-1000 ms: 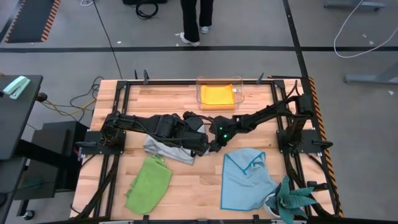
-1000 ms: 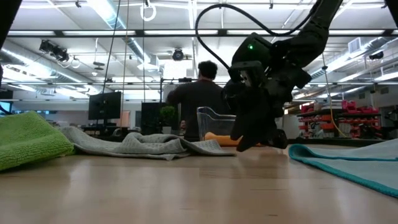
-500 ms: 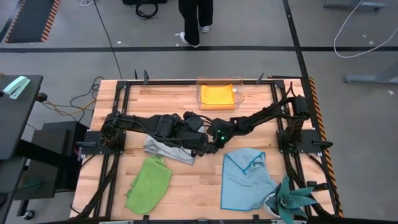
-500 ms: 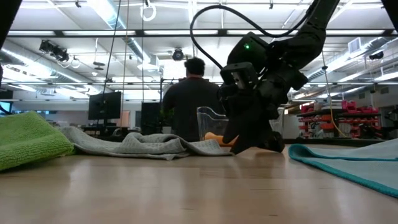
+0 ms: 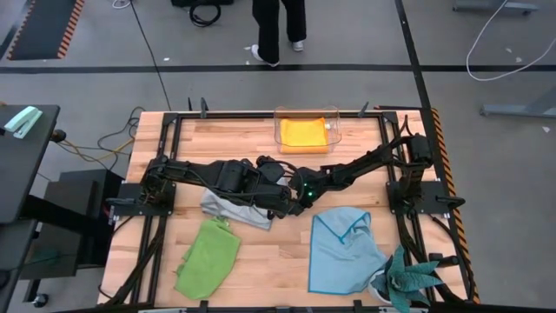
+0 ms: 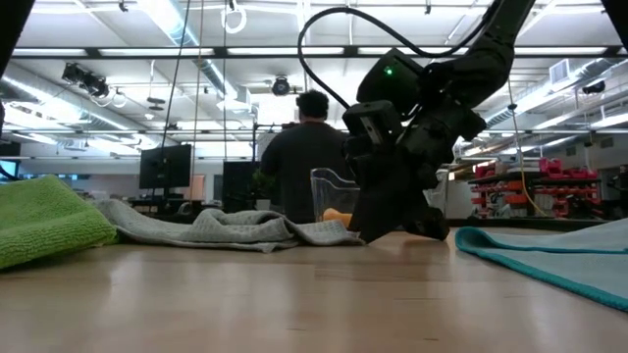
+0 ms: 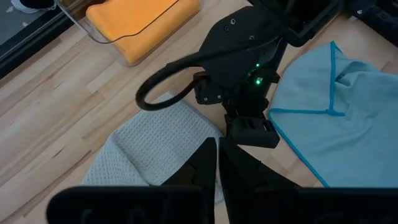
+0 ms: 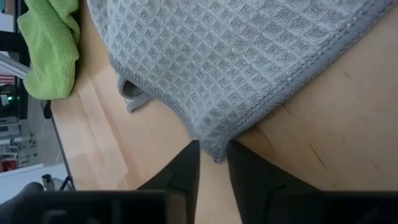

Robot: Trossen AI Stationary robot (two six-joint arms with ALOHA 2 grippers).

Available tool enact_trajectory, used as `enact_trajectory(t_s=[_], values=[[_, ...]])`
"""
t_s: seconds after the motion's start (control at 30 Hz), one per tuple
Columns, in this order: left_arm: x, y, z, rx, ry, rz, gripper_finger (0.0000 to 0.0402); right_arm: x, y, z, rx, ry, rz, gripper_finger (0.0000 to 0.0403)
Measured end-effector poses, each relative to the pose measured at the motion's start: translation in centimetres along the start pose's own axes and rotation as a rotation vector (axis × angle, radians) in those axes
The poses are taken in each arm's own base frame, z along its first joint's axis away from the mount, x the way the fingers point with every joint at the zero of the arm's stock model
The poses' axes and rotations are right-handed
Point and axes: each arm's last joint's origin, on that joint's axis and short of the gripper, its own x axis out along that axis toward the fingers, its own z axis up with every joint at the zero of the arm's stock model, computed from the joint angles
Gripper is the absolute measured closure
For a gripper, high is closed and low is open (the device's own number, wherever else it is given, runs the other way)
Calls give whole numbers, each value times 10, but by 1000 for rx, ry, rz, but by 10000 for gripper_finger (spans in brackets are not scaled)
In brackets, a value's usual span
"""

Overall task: Fold microfiber towels
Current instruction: Fold the gray microfiber cloth

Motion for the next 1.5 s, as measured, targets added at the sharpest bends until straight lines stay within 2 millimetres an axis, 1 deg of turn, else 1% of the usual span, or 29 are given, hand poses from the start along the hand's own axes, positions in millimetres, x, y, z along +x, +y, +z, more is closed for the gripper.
enact_trajectory(t_s=[0.2,0.23,0.43,0.57,0.7,0.83,0.97,1.03,1.1,1.17,1.23,1.33,1.5], values=[[0,0,0,0,0,0,383,2,1,-4,-34,-3,-23,388],[0,0,0,0,0,0,385,2,0,-5,-43,-2,-31,394],[-1,-1,-1,2,0,-5,391,2,-4,-9,-87,26,-96,395],[-2,-3,-3,6,-1,-10,383,-3,-3,-10,-97,27,-118,398],[-3,-4,-5,10,-2,-16,378,-14,-1,-13,-140,18,-193,400],[-4,-5,-6,33,-2,-17,386,-28,-2,-17,-177,16,-294,400],[-4,-4,-7,63,3,-12,393,-38,2,-18,-218,-28,-351,401],[-5,-5,-8,76,6,-9,393,-40,9,-14,-246,-59,-356,401],[-6,-5,-11,88,12,-6,390,-41,19,-6,-285,-82,-336,402],[-10,-5,-15,102,20,-1,385,-39,25,-1,-327,-65,-343,402],[-16,-5,-19,90,26,-3,382,-36,31,4,-365,-42,-354,402],[-28,-4,-24,58,18,-32,382,-36,43,16,-410,-60,-335,402],[-41,-5,-31,3,14,-65,393,-34,46,29,-460,-63,-338,402]])
